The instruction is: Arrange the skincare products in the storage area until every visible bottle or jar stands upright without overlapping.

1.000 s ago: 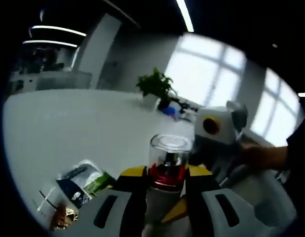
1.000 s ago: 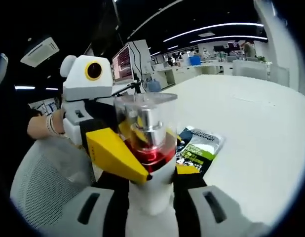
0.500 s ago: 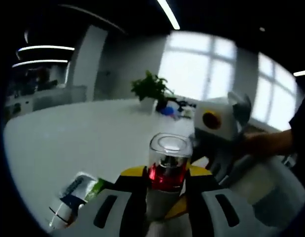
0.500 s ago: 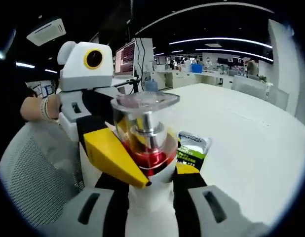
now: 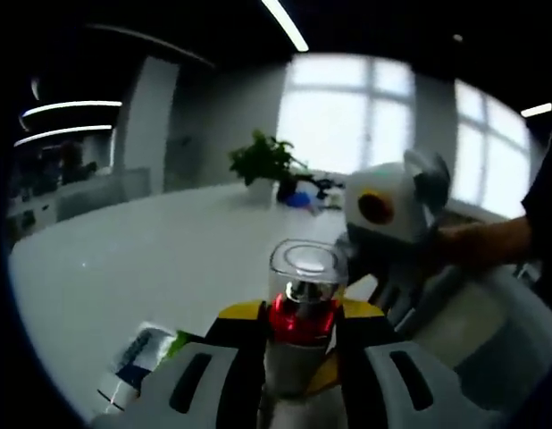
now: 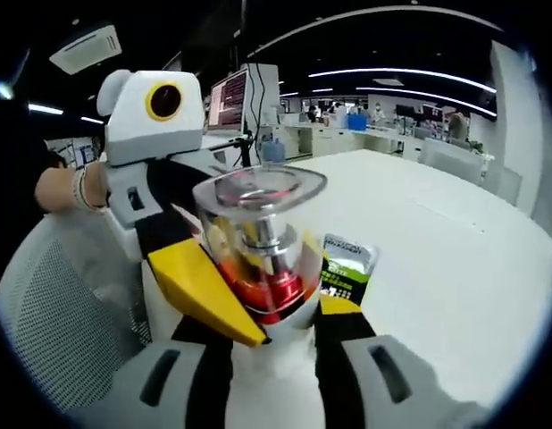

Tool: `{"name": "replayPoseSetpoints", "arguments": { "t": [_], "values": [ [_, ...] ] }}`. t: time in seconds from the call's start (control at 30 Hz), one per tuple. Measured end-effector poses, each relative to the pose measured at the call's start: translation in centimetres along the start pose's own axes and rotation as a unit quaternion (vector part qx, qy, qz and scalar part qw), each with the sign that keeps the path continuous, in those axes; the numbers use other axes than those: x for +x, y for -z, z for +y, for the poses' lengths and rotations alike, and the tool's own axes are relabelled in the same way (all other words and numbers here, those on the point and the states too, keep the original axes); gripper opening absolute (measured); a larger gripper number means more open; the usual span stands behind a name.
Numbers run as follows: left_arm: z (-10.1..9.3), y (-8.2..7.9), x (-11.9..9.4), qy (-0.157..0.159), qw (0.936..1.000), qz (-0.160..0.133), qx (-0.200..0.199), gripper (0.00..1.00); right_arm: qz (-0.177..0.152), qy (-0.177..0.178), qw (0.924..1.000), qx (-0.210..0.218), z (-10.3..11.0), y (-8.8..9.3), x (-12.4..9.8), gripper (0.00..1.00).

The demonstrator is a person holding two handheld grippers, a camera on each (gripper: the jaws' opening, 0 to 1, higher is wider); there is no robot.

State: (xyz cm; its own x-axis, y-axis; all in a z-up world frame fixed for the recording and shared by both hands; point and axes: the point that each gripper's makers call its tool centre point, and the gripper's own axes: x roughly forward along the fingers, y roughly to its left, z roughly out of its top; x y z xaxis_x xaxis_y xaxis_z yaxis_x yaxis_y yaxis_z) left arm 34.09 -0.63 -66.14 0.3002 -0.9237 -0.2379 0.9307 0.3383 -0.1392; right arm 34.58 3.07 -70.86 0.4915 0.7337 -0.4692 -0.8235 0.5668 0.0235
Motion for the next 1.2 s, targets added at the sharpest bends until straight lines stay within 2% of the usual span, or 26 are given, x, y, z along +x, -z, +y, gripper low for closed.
{"name": "replayPoseSetpoints", "arguments": {
  "t": [0.1, 0.2, 0.23, 0.3, 0.5, 0.6, 0.67, 0.77, 0.83, 0.87, 0.9, 0.97, 1.0, 1.03, 1.07, 1.1, 1.13, 1.17, 1.2],
  "values": [
    [-0.1, 0.0, 0.0, 0.002, 1.0000, 0.000, -0.004, 0.27, 0.004, -0.001, 1.0000, 0.007, 0.1, 0.1, -0.1, 0.36],
    [-0.2, 0.0, 0.1, 0.003, 1.0000, 0.000, -0.002, 0.27, 0.013, -0.005, 0.9999, -0.006, 0.1, 0.4, -0.3, 0.36],
    [-0.2, 0.0, 0.1, 0.002, 1.0000, 0.000, -0.001, 0.26, 0.027, -0.008, 0.9996, -0.009, 0.1, 0.9, -0.5, 0.36],
    [-0.2, 0.0, 0.1, 0.002, 1.0000, 0.000, 0.000, 0.26, 0.029, -0.003, 0.9996, -0.007, -0.3, 1.1, -0.8, 0.36],
    [-0.3, 0.1, 0.1, 0.003, 1.0000, -0.001, -0.002, 0.26, 0.013, 0.014, 0.9981, 0.058, -1.5, 1.2, -2.7, 0.45],
    [0.1, 0.0, 0.2, -0.003, 0.9999, -0.003, -0.014, 0.27, -0.010, 0.036, 0.9935, 0.108, -2.5, 0.9, -4.2, 0.48],
    [0.6, -0.1, 0.2, -0.005, 0.9998, -0.005, -0.017, 0.26, -0.026, 0.050, 0.9910, 0.121, -3.1, 0.7, -4.9, 0.51],
    [0.6, -0.1, 0.2, -0.009, 0.9998, -0.005, -0.017, 0.26, -0.029, 0.072, 0.9871, 0.140, -4.2, 0.9, -5.7, 0.56],
    [0.6, -0.1, 0.2, -0.011, 0.9998, -0.005, -0.017, 0.26, -0.041, 0.074, 0.9849, 0.151, -4.5, 0.8, -6.1, 0.53],
    [0.7, -0.1, 0.1, -0.012, 0.9998, -0.006, -0.016, 0.26, -0.050, 0.083, 0.9808, 0.170, -4.7, 0.6, -6.4, 0.49],
    [0.7, -0.1, 0.1, -0.013, 0.9997, -0.006, -0.018, 0.26, -0.078, 0.108, 0.9762, 0.171, -5.7, -0.2, -7.0, 0.43],
    [0.4, 0.0, 0.2, -0.007, 0.9998, -0.006, -0.016, 0.26, -0.136, 0.114, 0.9660, 0.188, -6.5, -2.0, -7.8, 0.31],
    [0.3, 0.1, 0.3, -0.007, 0.9999, -0.004, -0.012, 0.26, -0.179, 0.108, 0.9573, 0.200, -6.9, -3.4, -8.6, 0.30],
    [0.2, 0.1, 0.3, -0.008, 0.9999, -0.003, -0.010, 0.26, -0.198, 0.102, 0.9522, 0.208, -7.0, -4.0, -8.9, 0.32],
    [0.2, 0.1, 0.3, -0.006, 0.9999, -0.002, -0.009, 0.26, -0.243, 0.088, 0.9402, 0.222, -7.0, -5.5, -9.6, 0.36],
    [0.2, 0.1, 0.3, -0.006, 0.9999, -0.002, -0.008, 0.26, -0.275, 0.077, 0.9332, 0.218, -6.8, -6.7, -10.2, 0.37],
    [0.2, 0.1, 0.3, -0.006, 0.9999, -0.003, -0.009, 0.26, -0.322, 0.058, 0.9222, 0.206, -6.3, -8.5, -11.1, 0.37],
    [0.2, 0.1, 0.3, -0.005, 0.9999, -0.003, -0.009, 0.26, -0.351, 0.039, 0.9161, 0.190, -5.6, -9.8, -11.6, 0.36],
    [0.1, 0.1, 0.3, -0.004, 0.9999, -0.003, -0.009, 0.26, -0.359, 0.031, 0.9148, 0.182, -5.3, -10.1, -11.7, 0.36]
  ]
}}
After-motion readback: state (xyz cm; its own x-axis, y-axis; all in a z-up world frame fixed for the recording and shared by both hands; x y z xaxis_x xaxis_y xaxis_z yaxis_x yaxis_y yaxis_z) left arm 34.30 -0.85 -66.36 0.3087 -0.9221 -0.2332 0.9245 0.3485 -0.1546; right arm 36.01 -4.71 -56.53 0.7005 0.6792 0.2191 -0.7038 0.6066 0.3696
